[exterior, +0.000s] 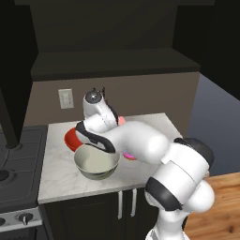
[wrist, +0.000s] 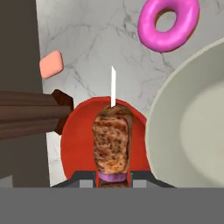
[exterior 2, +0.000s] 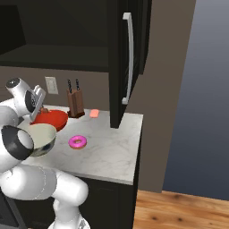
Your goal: Pick both bowls and place them on the counter. Then place the donut in one bowl and place the kebab skewer in the other bowl.
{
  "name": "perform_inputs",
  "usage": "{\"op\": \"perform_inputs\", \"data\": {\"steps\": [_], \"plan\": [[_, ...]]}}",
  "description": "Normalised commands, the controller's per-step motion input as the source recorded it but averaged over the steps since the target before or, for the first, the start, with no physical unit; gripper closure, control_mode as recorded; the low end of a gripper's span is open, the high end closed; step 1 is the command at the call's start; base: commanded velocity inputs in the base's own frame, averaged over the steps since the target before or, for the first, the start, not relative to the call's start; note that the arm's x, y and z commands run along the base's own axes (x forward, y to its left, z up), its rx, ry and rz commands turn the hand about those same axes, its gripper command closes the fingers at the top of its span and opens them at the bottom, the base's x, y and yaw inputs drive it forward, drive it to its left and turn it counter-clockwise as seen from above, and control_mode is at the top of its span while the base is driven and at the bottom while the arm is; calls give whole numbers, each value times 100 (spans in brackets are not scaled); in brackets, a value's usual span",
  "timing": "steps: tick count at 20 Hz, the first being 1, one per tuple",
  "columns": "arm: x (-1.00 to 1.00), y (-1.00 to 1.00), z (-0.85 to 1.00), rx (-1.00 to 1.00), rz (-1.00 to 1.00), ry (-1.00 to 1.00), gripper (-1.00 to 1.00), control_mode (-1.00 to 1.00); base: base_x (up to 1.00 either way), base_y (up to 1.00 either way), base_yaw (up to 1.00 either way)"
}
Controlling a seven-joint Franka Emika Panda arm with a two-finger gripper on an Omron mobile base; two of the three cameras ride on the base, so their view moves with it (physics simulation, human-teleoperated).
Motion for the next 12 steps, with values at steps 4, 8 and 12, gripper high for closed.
{"op": "perform_inputs", "data": {"steps": [4,8,12], "plan": [[27,16,-17,0,-2,0,100,-100,0,0,0],[23,15,-16,0,-3,0,100,-100,0,0,0],[28,14,-9,0,-2,0,100,-100,0,0,0]]}}
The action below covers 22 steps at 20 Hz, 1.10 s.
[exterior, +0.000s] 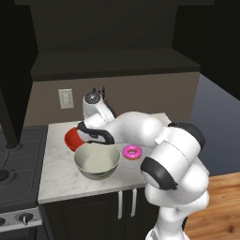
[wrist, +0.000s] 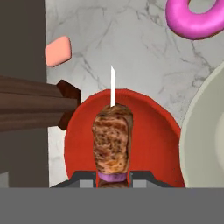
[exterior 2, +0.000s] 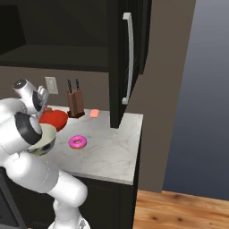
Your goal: Pick both bowls and place them on the counter. Then place the donut in one bowl and place the kebab skewer in the other bowl.
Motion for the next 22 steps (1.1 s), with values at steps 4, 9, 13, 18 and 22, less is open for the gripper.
{"op": "perform_inputs", "data": {"steps": [4,9,13,18,22], "plan": [[27,15,-8,0,-3,6,100,-100,0,0,0],[19,13,-8,0,-3,11,100,-100,0,0,0],[21,15,-9,0,-3,9,100,-100,0,0,0],[11,16,-15,0,-2,5,100,-100,0,0,0],[2,18,-22,0,-2,2,100,-100,0,0,0]]}}
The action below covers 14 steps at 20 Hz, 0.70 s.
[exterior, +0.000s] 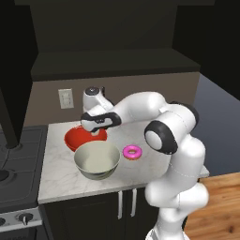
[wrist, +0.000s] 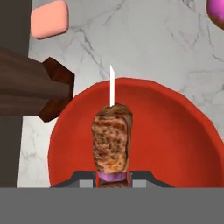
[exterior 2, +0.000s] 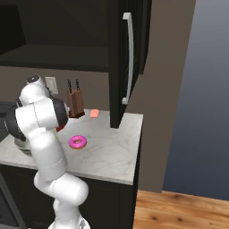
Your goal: Pick both bowls and place them on the counter. Then place the donut in one bowl and place the kebab skewer in the other bowl.
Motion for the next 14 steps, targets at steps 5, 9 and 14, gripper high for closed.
{"op": "perform_inputs", "data": {"steps": [5,9,14], "plan": [[9,15,-18,0,-3,0,100,-100,0,0,0],[18,15,-19,0,-4,3,100,-100,0,0,0],[19,19,-21,0,-5,7,100,-100,0,0,0]]}}
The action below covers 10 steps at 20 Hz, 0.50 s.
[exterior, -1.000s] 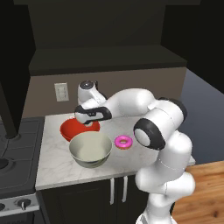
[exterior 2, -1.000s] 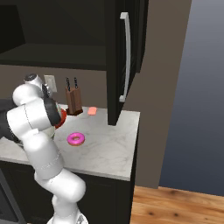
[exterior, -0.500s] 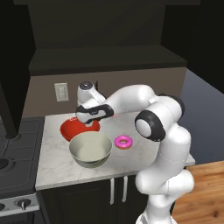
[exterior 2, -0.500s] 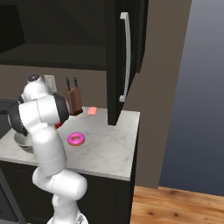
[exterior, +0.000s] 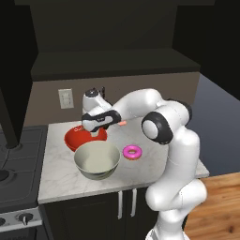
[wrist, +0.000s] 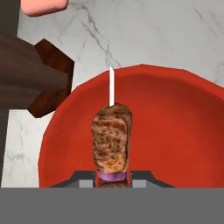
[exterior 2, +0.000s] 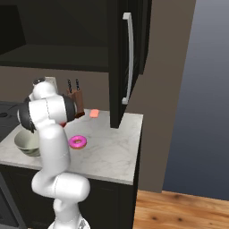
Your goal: Pick both bowls and place them on the counter. Then place the donut in one bowl and place the kebab skewer in the other bowl.
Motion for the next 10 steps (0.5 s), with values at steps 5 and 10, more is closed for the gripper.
{"op": "perform_inputs", "data": {"steps": [5,10], "plan": [[12,23,-21,0,-5,6,100,-100,0,0,0],[10,23,-20,0,-6,5,100,-100,0,0,0]]}}
